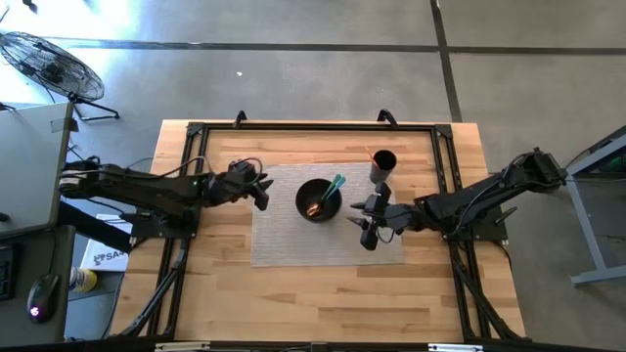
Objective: Pick & Place Utensil
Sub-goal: Return to Home Position
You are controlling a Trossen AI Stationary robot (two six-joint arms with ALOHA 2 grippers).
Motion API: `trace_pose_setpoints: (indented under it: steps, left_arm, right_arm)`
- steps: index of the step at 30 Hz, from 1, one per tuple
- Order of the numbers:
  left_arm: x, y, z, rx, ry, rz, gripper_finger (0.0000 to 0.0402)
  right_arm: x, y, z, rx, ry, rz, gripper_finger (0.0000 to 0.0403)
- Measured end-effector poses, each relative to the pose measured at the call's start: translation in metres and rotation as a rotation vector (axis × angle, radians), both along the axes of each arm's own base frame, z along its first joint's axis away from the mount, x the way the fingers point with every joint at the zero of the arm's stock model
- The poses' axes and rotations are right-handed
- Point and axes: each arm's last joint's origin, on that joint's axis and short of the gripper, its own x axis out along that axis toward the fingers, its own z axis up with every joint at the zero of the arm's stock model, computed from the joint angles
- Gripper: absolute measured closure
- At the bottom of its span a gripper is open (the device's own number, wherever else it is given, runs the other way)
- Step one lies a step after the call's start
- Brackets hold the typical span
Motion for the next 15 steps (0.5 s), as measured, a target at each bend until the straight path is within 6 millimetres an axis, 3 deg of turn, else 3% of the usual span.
trace_pose_setpoints:
  steps: [15]
  left_arm:
    - [-0.003,-0.066,0.031,0.199,-0.171,-0.456,0.0263]
  right_arm:
    - [0.002,0.002,0.003,0.004,-0.019,0.073,0.0248]
